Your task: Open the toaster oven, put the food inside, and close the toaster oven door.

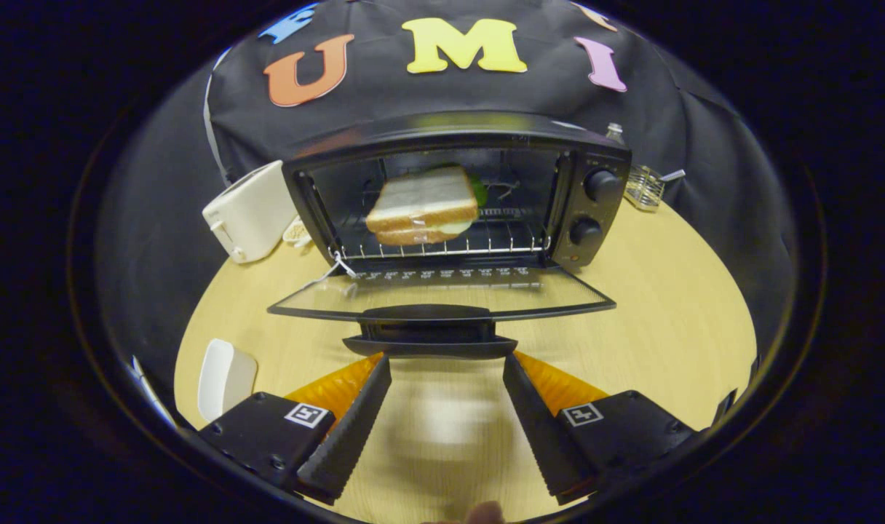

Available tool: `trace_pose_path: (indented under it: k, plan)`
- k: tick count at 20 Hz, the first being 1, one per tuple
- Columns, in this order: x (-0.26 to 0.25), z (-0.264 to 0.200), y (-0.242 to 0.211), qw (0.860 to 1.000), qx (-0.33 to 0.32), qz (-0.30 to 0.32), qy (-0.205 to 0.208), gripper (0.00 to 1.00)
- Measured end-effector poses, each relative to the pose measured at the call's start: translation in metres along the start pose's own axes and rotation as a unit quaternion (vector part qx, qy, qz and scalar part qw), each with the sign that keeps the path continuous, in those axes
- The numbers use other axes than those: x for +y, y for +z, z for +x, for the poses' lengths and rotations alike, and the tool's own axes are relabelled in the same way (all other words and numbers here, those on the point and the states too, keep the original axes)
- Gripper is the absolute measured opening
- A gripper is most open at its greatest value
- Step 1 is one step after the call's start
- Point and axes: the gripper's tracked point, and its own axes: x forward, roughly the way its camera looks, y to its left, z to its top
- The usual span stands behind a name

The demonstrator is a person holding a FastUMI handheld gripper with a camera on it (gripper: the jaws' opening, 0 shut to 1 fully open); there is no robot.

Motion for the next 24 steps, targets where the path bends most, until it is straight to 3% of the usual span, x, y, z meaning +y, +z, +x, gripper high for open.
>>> trace_pose_path:
  k: [7, 13, 19, 24]
  plan:
    - [0.002, -0.002, 0.089, 0.996, -0.083, -0.032, 0.011, 1.00]
    - [0.004, -0.044, 0.168, 0.987, -0.157, -0.026, 0.029, 1.00]
    - [0.013, -0.143, 0.217, 0.971, -0.235, -0.029, 0.025, 1.00]
    - [0.020, -0.250, 0.203, 0.962, -0.273, -0.017, 0.011, 1.00]
